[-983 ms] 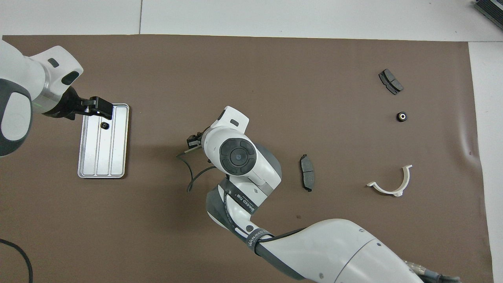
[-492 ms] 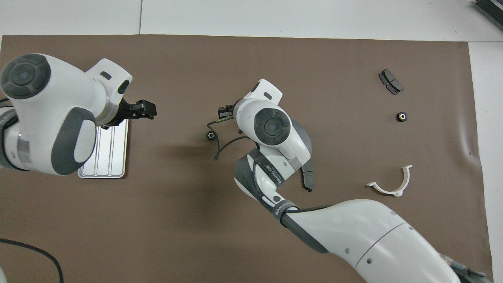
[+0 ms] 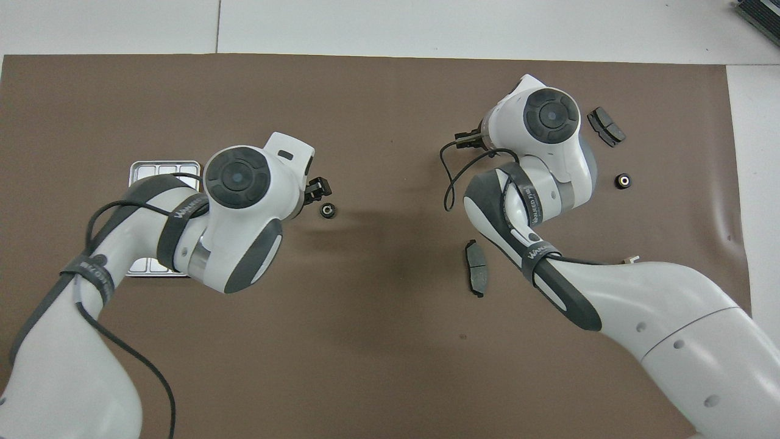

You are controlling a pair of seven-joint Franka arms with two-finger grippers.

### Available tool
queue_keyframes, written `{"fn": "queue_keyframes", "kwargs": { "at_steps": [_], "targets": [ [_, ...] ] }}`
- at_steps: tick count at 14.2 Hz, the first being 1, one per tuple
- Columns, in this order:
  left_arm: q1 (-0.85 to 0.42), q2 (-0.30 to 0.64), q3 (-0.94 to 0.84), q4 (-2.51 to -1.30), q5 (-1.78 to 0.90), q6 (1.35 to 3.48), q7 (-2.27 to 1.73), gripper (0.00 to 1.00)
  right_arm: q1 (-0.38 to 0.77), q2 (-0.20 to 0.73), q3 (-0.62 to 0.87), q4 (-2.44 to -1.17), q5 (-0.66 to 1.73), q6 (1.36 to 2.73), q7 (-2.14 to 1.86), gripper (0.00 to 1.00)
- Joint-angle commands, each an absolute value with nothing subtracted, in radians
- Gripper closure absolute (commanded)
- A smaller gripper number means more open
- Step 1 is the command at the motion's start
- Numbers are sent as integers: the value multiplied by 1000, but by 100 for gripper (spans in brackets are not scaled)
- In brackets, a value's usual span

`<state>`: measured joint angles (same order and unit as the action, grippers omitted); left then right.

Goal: Pick bearing gear from pile to tray

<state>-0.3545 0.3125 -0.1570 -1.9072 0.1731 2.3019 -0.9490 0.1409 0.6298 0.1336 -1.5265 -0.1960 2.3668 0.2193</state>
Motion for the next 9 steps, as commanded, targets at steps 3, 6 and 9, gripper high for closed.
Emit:
{"fn": "queue_keyframes", "kwargs": {
  "at_steps": [3,6,9],
  "targets": [
    [-416,411,-137,-1867,225,2370,-1067,0,17,626,150,-1528,-206,2214,64,42],
    [-422,419,-137,-1876,232,2394,-1101,21,-84,588,153,-1546,-206,2168,-79,42],
    [-422,420,-137,-1893,233,2414,-1101,38,-170,523,153,-1618,-202,2143,-263,42]
  ]
}}
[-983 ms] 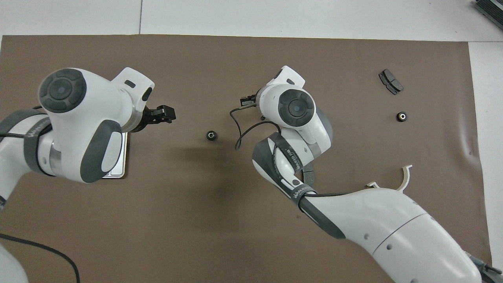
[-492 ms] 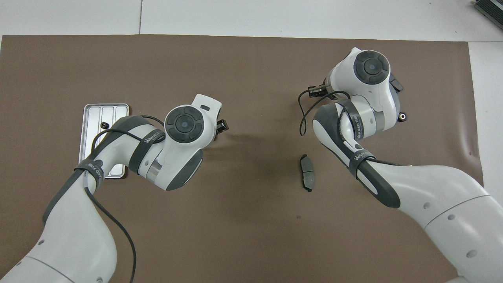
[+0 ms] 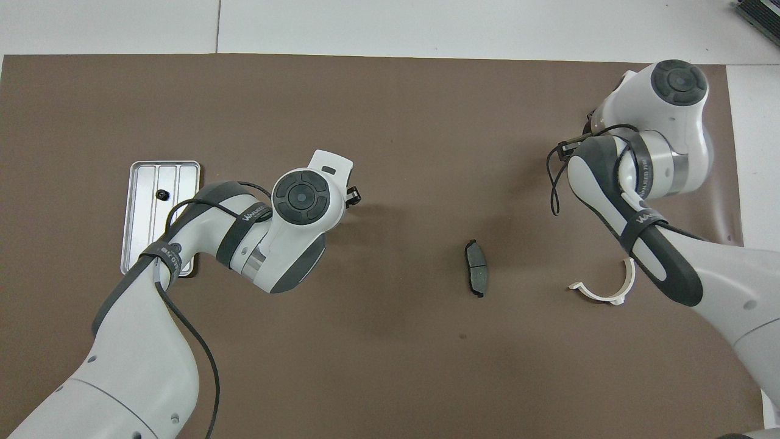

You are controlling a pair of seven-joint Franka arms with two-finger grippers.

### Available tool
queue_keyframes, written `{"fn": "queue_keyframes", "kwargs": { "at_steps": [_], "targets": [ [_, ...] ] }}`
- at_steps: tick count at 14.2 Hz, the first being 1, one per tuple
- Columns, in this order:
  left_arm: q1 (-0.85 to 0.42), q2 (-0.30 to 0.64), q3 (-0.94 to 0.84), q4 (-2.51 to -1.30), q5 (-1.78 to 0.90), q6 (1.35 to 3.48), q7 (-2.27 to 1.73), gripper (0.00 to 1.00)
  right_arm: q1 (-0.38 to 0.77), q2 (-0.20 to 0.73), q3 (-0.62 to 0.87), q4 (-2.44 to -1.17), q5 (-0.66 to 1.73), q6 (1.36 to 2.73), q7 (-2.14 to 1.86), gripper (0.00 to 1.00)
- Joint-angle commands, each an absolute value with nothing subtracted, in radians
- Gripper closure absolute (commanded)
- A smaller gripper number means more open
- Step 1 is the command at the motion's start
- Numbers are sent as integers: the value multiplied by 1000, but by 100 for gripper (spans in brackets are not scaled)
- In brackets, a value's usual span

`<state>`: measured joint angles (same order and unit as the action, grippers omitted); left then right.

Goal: Pick bearing gear from pile to tray

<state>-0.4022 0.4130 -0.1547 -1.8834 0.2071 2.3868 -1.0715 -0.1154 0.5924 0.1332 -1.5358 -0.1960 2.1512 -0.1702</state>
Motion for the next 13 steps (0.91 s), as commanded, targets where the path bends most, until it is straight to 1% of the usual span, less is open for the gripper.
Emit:
{"fn": "queue_keyframes", "kwargs": {
  "at_steps": [1,4,6,8,9,10,11,13],
  "targets": [
    [-422,420,-137,-1896,233,2418,-1101,40,-188,517,153,-1627,-202,2143,-291,42],
    [-422,420,-137,-1905,233,2424,-1101,44,-219,506,153,-1652,-202,2148,-302,42],
    [-420,420,-137,-1910,233,2433,-1101,55,-233,489,155,-1696,-202,2158,-302,42],
    [-413,420,-135,-1908,235,2445,-1098,58,-261,471,155,-1751,-201,2195,-301,42],
    [-410,420,-135,-1908,251,2447,-1097,64,-271,460,155,-1782,-201,2209,-301,42],
    [-411,420,-135,-1910,270,2447,-1098,75,-278,454,155,-1799,-199,2220,-301,42],
    [-411,420,-135,-1911,270,2445,-1098,99,-279,450,153,-1807,-199,2223,-301,43],
    [-407,420,-135,-1896,273,2430,-1095,100,-279,449,155,-1807,-195,2224,-298,44]
  ]
}}
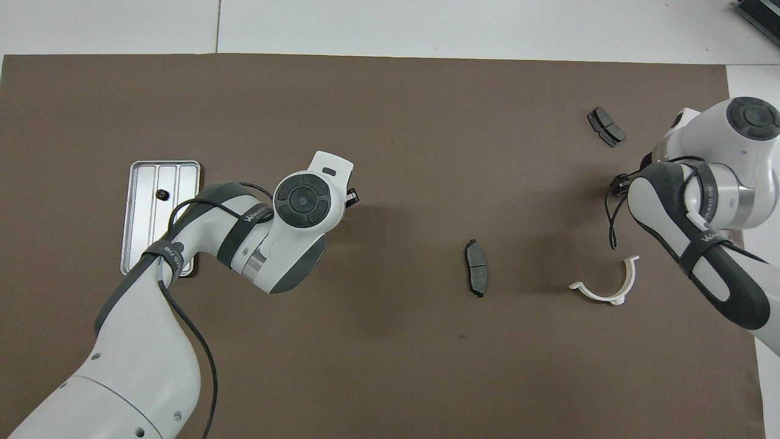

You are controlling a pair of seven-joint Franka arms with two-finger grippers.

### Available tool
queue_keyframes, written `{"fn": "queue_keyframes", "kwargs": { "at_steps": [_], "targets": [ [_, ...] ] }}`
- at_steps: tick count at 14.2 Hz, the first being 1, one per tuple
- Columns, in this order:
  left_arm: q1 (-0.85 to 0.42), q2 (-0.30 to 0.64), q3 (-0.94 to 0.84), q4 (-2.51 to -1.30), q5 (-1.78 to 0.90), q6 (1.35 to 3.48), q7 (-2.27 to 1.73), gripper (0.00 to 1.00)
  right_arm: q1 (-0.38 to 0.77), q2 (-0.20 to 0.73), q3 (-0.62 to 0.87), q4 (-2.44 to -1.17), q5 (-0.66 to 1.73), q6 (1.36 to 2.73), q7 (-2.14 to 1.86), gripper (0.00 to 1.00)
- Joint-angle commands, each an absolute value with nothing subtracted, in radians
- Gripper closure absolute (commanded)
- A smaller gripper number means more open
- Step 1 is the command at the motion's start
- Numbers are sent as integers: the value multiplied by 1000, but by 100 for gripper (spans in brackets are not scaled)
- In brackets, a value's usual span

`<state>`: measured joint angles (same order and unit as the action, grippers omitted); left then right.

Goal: Pick bearing gear from pile to tray

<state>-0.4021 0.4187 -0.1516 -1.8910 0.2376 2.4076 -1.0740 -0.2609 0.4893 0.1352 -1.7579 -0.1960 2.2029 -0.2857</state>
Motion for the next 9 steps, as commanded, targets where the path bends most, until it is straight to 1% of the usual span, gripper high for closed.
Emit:
{"fn": "queue_keyframes", "kwargs": {
  "at_steps": [1,3,4,6,7,9],
  "targets": [
    [-407,419,-135,-1873,273,2393,-1094,100,-279,449,155,-1807,-189,2224,-298,45],
    [-403,396,-133,-1839,273,2314,-1080,100,-279,449,155,-1807,-183,2224,-298,50],
    [-372,352,-133,-1842,272,2295,-1056,100,-279,449,155,-1807,-183,2224,-296,53],
    [-290,284,-146,-1852,244,2231,-965,100,-279,449,155,-1807,-179,2232,-296,56],
    [-266,256,-144,-1850,189,2195,-883,100,-279,449,153,-1812,-179,2240,-296,56],
    [-172,197,-138,-1859,95,2117,-639,100,-279,449,155,-1815,-179,2256,-296,58]
  ]
}}
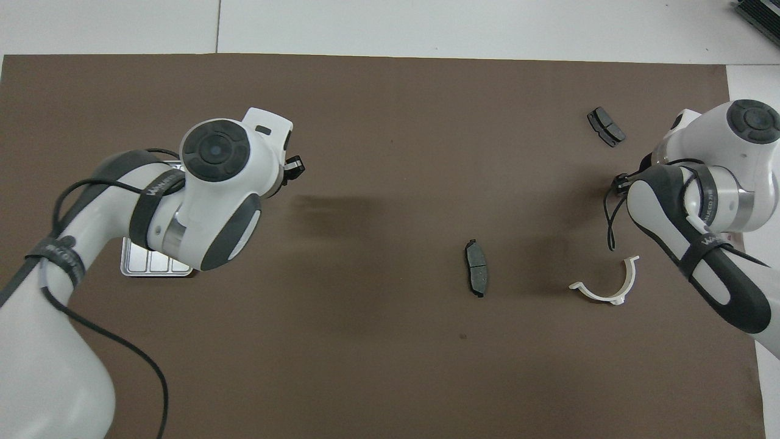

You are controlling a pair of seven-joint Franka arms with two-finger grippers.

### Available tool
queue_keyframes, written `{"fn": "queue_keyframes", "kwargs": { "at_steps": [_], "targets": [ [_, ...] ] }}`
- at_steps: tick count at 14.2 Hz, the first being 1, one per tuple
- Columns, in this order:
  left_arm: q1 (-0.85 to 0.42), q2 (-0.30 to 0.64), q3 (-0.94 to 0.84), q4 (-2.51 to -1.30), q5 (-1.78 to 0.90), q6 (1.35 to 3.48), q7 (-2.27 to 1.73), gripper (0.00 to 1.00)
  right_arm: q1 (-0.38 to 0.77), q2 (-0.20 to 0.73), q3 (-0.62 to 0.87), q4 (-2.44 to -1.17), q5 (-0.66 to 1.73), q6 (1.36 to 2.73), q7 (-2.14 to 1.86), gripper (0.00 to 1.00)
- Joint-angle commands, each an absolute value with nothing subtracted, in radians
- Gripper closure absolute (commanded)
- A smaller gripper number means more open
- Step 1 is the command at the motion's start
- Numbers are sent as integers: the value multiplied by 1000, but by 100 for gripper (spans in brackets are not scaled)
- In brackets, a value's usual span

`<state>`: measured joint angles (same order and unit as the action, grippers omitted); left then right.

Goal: Pick bearing gear from pile to tray

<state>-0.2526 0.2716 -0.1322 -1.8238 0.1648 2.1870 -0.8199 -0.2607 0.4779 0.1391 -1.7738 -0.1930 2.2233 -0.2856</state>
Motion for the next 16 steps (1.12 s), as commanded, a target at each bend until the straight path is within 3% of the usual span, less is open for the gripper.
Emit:
{"fn": "queue_keyframes", "kwargs": {
  "at_steps": [1,3,6,9,13,14,16],
  "targets": [
    [-111,180,-140,-1862,60,2082,-520,100,-279,449,155,-1818,-179,2261,-296,60],
    [-27,160,-138,-1887,25,2059,-361,100,-281,449,155,-1821,-179,2282,-296,61],
    [99,100,-137,-2044,-29,2150,-105,100,-281,449,155,-1821,-179,2290,-296,63],
    [124,29,-135,-2253,-34,2317,-54,100,-281,449,155,-1821,-164,2302,-296,71],
    [124,29,-135,-2348,-34,2436,-45,99,-281,448,155,-1821,-146,2301,-298,82],
    [124,34,-135,-2349,-34,2441,-37,95,-279,440,155,-1821,-144,2301,-299,84],
    [126,40,-133,-2349,-34,2445,-19,73,-270,427,158,-1818,-144,2301,-298,85]
  ]
}}
